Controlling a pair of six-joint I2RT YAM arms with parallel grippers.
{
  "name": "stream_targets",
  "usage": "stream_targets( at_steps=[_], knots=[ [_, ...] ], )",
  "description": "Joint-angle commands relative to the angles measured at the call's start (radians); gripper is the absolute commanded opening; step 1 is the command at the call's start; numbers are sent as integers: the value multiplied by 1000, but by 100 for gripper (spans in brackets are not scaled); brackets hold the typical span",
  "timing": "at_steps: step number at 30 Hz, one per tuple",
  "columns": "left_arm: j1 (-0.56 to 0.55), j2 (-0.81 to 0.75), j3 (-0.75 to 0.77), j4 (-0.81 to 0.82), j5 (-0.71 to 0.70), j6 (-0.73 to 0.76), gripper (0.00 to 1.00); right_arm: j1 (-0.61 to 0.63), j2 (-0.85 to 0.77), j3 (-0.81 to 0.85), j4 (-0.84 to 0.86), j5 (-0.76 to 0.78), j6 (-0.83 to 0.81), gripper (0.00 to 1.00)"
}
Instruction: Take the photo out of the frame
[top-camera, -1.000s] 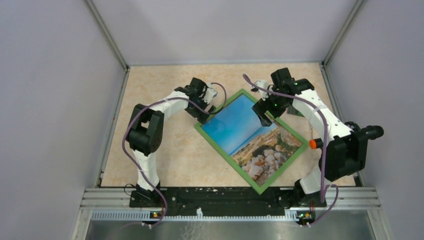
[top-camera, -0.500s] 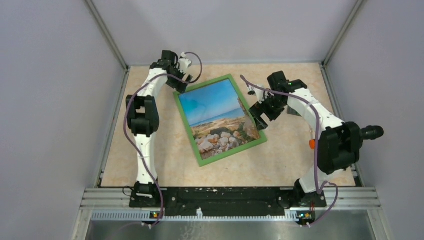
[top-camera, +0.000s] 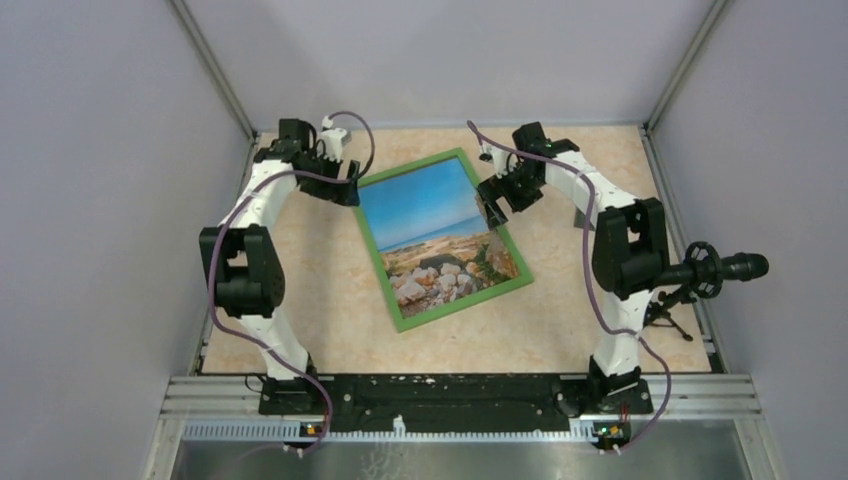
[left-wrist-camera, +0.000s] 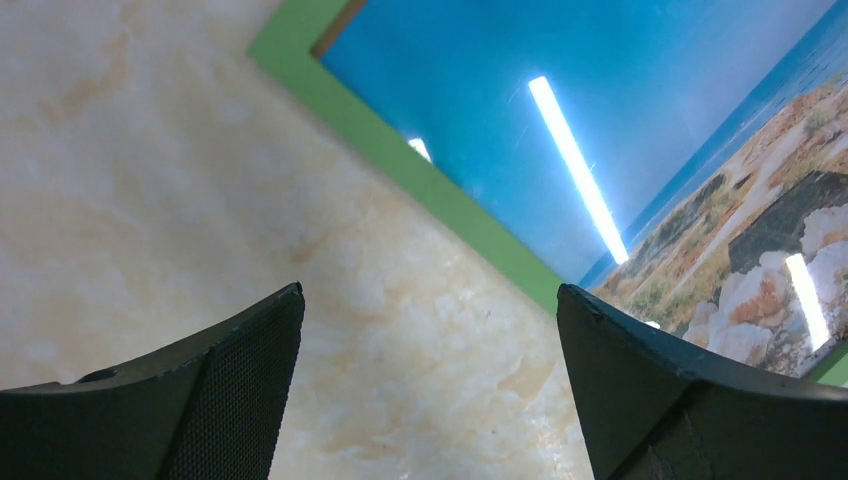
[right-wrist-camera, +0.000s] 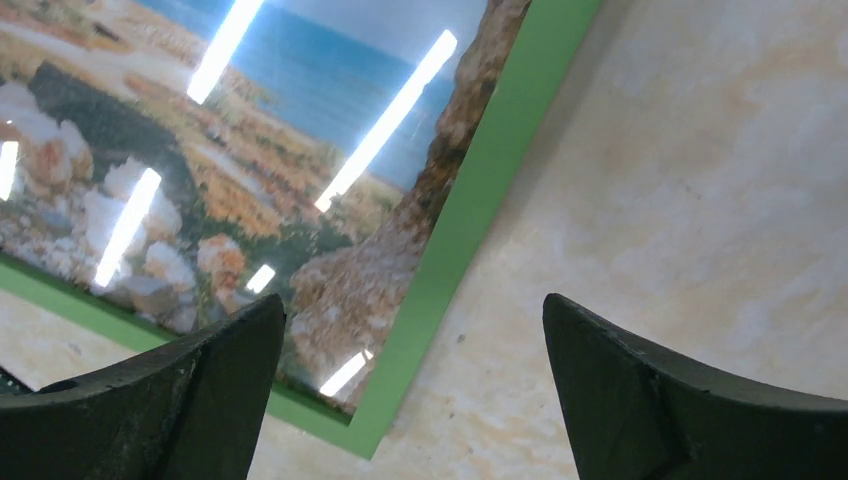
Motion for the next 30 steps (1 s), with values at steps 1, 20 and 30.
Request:
stream_targets(
  at_steps=[1, 20, 30],
  knots=[
    [49, -71, -116, 49, 33, -75, 99, -5, 112, 148, 51, 15, 42, 99],
    [111, -99, -314, 139, 113, -156, 99, 77, 153, 13, 101, -114, 130, 99],
    [111, -81, -341, 159, 155, -154, 99, 152, 4, -140, 129, -144, 167, 99]
  ],
)
